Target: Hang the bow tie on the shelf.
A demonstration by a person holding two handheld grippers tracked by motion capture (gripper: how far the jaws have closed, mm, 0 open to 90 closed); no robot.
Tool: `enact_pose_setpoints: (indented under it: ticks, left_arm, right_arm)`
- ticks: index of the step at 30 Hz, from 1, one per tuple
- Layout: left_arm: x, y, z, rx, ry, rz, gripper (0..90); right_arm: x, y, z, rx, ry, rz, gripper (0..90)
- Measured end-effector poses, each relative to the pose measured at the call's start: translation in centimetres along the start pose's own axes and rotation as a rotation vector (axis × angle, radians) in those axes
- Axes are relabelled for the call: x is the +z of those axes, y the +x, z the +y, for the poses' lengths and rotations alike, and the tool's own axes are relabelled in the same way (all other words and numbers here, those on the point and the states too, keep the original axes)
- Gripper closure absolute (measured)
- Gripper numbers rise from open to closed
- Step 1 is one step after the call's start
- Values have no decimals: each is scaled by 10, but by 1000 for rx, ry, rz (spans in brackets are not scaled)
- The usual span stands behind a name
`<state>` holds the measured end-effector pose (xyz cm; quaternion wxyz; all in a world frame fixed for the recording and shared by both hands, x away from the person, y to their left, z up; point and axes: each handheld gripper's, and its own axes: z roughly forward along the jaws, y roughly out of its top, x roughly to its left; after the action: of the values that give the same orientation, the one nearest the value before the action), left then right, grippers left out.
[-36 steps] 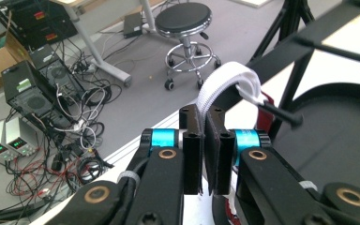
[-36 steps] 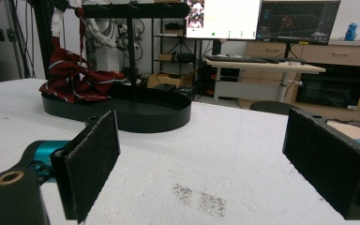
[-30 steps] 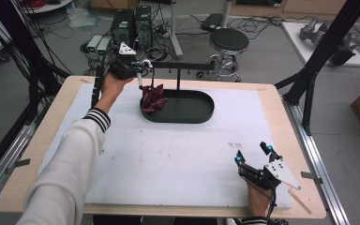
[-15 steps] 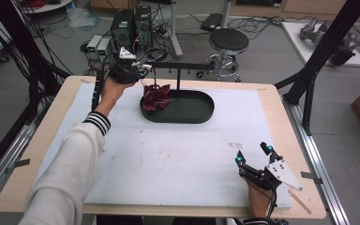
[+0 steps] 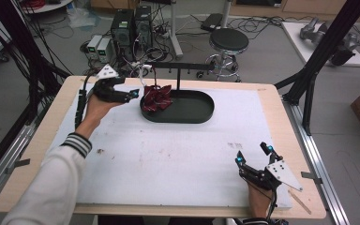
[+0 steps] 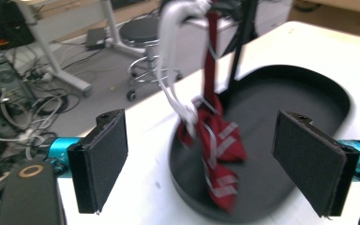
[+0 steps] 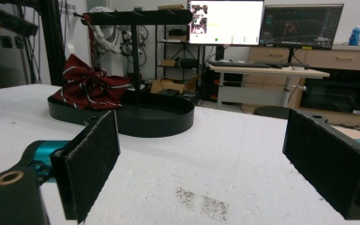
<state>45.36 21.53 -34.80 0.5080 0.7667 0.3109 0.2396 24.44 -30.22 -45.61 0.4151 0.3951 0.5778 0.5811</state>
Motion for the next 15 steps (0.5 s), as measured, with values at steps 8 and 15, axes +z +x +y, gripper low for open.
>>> enact_pose_setpoints:
  ticks: [8,15]
  left_arm:
    - [-83,-18,-67,5,-138,-32,179]
    - [-139,-28,-131,-7,-274,-4,169]
  right_arm:
    - [0,0,0,-9,-4,-1,102]
    - [1,0,0,-10,4,-5,103]
